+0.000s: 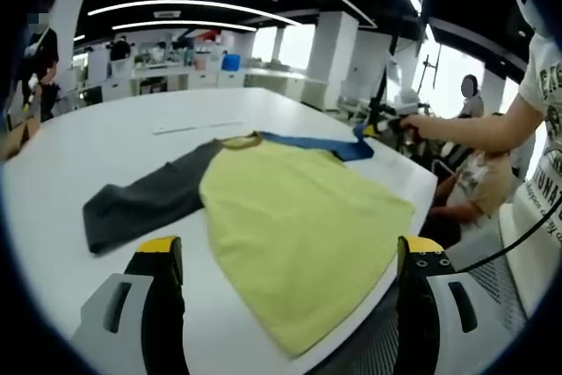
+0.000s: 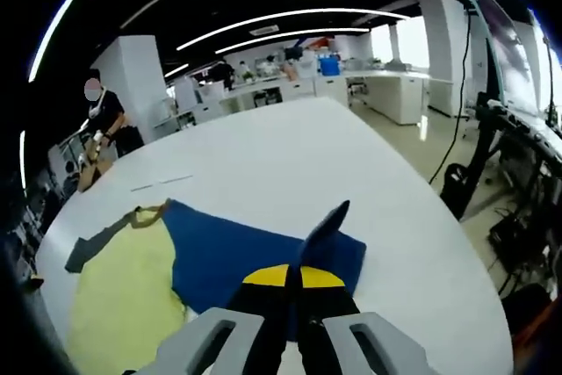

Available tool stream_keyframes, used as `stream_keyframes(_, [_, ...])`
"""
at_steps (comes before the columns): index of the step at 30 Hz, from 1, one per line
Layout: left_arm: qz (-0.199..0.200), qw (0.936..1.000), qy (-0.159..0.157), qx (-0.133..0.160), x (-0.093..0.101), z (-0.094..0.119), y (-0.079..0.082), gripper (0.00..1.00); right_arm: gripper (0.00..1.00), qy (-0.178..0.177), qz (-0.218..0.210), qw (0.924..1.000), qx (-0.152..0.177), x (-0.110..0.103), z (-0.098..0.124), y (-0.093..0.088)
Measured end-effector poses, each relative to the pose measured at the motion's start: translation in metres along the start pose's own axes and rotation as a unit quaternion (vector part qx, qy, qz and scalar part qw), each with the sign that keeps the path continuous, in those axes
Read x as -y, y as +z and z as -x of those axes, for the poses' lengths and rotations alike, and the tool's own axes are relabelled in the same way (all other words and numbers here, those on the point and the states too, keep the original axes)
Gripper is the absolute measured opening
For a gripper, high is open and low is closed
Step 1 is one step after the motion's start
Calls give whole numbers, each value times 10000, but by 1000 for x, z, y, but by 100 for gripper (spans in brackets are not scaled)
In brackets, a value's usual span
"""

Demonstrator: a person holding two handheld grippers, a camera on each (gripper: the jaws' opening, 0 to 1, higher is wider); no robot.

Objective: Fold the garment on the visible template until the final outline fits inside the template.

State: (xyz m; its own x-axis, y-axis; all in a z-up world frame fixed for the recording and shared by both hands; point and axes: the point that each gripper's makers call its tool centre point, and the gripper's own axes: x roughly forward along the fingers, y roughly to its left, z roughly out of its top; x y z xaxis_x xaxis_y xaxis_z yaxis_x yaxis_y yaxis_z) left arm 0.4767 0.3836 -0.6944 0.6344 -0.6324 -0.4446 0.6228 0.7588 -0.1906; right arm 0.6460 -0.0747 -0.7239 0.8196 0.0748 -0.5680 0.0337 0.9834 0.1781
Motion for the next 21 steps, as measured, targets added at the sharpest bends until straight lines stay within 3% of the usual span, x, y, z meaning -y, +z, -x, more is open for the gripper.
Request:
stream_keyframes(2, [4,10000,8,10,0,0,0,99,0,55,53,10000,-12,-14,5,-2])
stream_keyframes(14, [9,10000,19,0,5,1,1,99,0,429,258,9986,-175,-53,-12,-1])
stream_keyframes(21, [10,10000,23,12,11,2,5,99,0,643,348,9971,-195,-89,-9,0])
